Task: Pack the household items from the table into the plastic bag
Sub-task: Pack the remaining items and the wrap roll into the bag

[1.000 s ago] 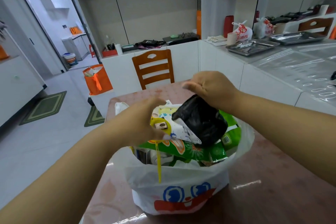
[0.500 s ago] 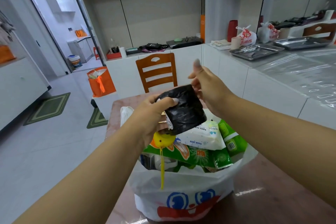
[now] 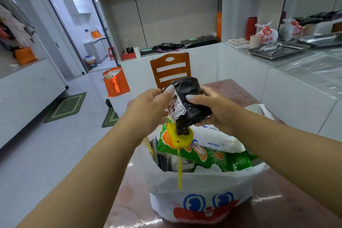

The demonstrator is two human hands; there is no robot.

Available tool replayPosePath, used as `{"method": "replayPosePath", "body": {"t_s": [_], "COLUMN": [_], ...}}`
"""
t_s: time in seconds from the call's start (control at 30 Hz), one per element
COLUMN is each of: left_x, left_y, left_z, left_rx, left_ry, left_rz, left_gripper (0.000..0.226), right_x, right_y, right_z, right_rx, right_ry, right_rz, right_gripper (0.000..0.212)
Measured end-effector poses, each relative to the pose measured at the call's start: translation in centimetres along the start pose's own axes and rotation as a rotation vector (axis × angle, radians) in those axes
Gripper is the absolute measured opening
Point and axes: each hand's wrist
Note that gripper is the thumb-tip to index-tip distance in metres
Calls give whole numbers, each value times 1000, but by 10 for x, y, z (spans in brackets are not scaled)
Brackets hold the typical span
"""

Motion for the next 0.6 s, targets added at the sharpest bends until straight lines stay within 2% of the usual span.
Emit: {"method": "replayPosePath", "body": {"t_s": [0.07, 0.13, 0.17, 0.23, 0.3, 0.37, 0.43, 0.53, 0.6], "left_x": [-12, -20, -19, -12, -4, -1, 0, -1, -3], "left_y": [-11, -21, -25, -29, -33, -40, -45, -43, -40], "left_z": [0, 5, 12, 26, 32, 30, 26, 23, 22], "left_rx": [343, 599, 646, 600, 272, -237, -597, -880, -926], "left_ry": [98, 105, 40, -136, -202, -216, -210, -193, -187], "left_rz": [-214, -428, -442, -323, -254, -262, -253, -230, -253], "left_gripper": [43, 50, 58, 64, 49, 37, 30, 32, 35], "right_x": [-1, 2, 4, 6, 7, 9, 12, 20, 20], "right_y": [0, 6, 10, 21, 33, 45, 61, 78, 82], "right_z": [-3, -5, -7, -7, -3, -1, 0, -12, -24], "right_rx": [84, 127, 146, 170, 191, 176, 9, -779, -1128], "right_ry": [-6, -3, -3, -23, -56, -95, -79, 23, 7], "right_rz": [-39, -68, -76, -98, -133, -163, -203, -204, -231], "right_gripper": [57, 61, 64, 63, 58, 58, 61, 50, 52]}}
Point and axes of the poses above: each hand's wrist, its own x-axis towards the middle knuckle, its own y-axis out of the palm, z = x × y, and after that the axes turned 11 degrees about z, right-handed
